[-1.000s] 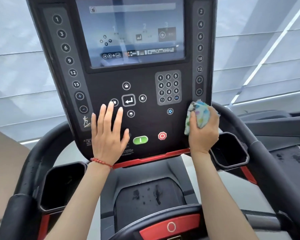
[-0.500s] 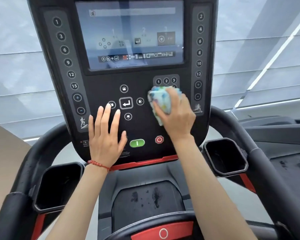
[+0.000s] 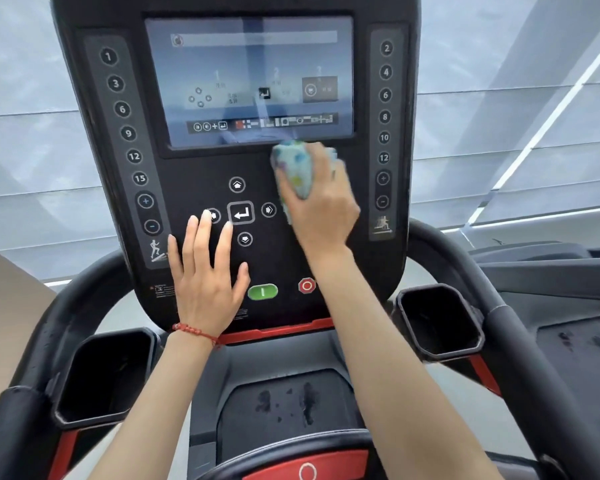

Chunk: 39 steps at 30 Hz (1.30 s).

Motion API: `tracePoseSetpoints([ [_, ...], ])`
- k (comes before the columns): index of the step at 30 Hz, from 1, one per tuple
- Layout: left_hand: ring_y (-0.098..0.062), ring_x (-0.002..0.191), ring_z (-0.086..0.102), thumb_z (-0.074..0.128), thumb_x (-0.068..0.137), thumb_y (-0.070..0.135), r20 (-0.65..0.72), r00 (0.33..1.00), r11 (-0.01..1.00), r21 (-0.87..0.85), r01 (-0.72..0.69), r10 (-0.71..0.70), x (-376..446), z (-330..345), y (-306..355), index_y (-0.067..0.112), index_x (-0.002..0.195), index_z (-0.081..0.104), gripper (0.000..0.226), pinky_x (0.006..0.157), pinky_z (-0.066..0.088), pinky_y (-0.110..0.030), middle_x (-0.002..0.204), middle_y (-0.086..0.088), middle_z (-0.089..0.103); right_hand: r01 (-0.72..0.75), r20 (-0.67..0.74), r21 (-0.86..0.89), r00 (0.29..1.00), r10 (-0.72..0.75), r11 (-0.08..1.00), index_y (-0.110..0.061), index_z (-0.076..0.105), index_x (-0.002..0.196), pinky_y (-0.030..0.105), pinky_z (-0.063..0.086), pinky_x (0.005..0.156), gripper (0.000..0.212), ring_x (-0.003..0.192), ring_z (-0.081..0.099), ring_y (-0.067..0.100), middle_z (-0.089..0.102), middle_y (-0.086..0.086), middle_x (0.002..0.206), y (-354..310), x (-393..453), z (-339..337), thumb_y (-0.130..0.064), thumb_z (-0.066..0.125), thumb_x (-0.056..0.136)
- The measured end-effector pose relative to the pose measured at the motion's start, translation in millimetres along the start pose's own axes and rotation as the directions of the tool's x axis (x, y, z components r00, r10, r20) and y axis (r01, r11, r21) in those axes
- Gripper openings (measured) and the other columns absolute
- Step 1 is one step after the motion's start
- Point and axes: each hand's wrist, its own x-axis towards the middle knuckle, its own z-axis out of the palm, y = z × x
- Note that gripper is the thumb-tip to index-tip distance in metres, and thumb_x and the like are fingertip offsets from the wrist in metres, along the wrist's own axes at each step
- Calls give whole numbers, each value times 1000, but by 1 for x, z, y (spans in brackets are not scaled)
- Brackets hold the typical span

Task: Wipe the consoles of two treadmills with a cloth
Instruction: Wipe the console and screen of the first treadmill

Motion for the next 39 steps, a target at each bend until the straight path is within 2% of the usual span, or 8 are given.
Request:
tracePoseSetpoints([
  [3,-36,135,28,53,88,26,-22,1000,1000,-16,-4,4,10,0,12,2,132,47,50,111,17,-55,141,-25,38,179,26,-36,984,-178,983,-21,45,110,25,42,38,40,58,57,16,59,4,72,4,-1,3,-52,54,85],
  [5,-36,135,29,53,89,26,-34,999,999,-34,-23,21,19,1,18,2,132,46,50,111,18,-56,140,-25,38,218,20,-37,976,-217,975,-21,46,111,26,43,39,40,59,57,17,59,5,73,23,4,-5,-51,54,85],
  [11,-35,135,27,52,89,27,-44,998,996,-65,-55,52,46,3,35,3,133,45,51,111,19,-54,142,-24,38,-113,-64,-22,992,112,993,-13,59,111,31,51,54,46,76,64,26,66,10,91,94,11,-34,-51,52,85],
  [14,-34,136,26,52,89,28,-38,997,995,-72,-64,62,59,8,44,4,135,45,53,111,19,-54,143,-22,37,-196,-70,-43,979,193,980,-12,60,110,31,51,54,45,77,64,27,65,9,91,101,13,-38,-48,55,84],
  [23,-35,136,25,49,89,33,-57,998,999,-6,-37,37,69,22,53,6,138,41,56,111,17,-56,145,-21,34,-122,-87,-5,989,121,993,-23,48,109,24,46,52,40,73,62,22,63,7,89,95,37,-27,-50,57,82],
  [27,-35,136,26,48,89,33,-81,996,999,-6,-32,32,69,22,54,6,137,43,55,110,18,-57,144,-21,36,-90,-115,-28,990,87,996,-19,58,106,27,44,46,41,68,61,23,62,6,83,81,85,-21,-51,57,81],
  [34,-35,135,28,47,90,34,-90,995,999,2,-39,39,70,22,54,6,136,43,54,109,21,-57,144,-19,33,-62,-77,-4,995,61,998,-17,56,114,27,35,57,48,79,60,27,60,9,91,53,171,-11,-54,53,84],
  [39,-35,136,27,46,90,35,-76,996,999,5,-39,39,70,22,53,7,137,42,55,110,19,-57,146,-18,30,-90,-31,7,995,90,996,-19,52,121,27,36,61,50,87,59,25,59,8,98,52,178,-9,-55,50,86],
])
